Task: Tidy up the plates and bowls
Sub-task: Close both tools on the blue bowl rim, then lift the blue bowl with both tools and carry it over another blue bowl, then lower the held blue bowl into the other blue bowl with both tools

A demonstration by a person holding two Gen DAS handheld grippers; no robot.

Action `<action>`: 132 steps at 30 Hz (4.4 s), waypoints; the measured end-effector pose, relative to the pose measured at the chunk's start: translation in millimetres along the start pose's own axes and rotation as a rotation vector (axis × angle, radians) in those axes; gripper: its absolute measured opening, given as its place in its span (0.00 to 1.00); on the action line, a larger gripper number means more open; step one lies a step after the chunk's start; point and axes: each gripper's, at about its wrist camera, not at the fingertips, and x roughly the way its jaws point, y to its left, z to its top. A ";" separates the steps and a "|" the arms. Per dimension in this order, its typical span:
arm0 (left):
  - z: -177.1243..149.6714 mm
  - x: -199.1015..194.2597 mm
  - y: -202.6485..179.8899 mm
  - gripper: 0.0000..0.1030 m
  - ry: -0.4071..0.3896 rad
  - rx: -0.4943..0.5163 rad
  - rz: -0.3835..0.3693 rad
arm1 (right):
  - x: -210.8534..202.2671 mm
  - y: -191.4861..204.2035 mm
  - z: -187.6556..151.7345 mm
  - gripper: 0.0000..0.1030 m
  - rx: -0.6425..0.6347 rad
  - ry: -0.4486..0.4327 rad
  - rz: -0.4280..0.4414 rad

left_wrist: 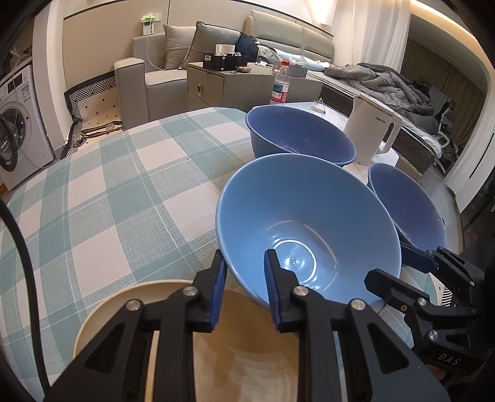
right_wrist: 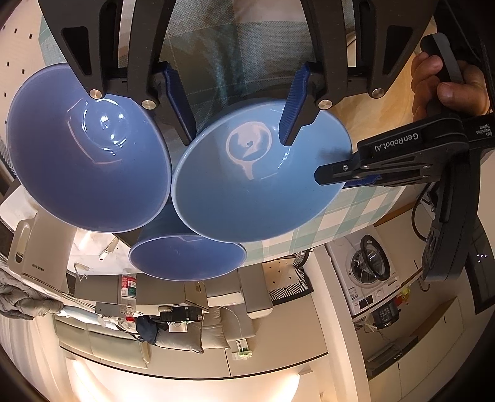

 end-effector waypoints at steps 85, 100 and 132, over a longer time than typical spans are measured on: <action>11.9 -71.9 -49.5 0.23 -0.164 0.082 -0.012 | -83.7 -2.5 2.3 0.56 -0.050 -0.167 -0.040; 28.7 -62.1 -74.8 0.23 -0.159 0.122 -0.042 | -103.3 -20.0 4.6 0.56 -0.023 -0.180 -0.073; 48.9 -31.9 -128.3 0.25 -0.130 0.194 -0.068 | -117.2 -55.4 6.7 0.56 0.070 -0.200 -0.133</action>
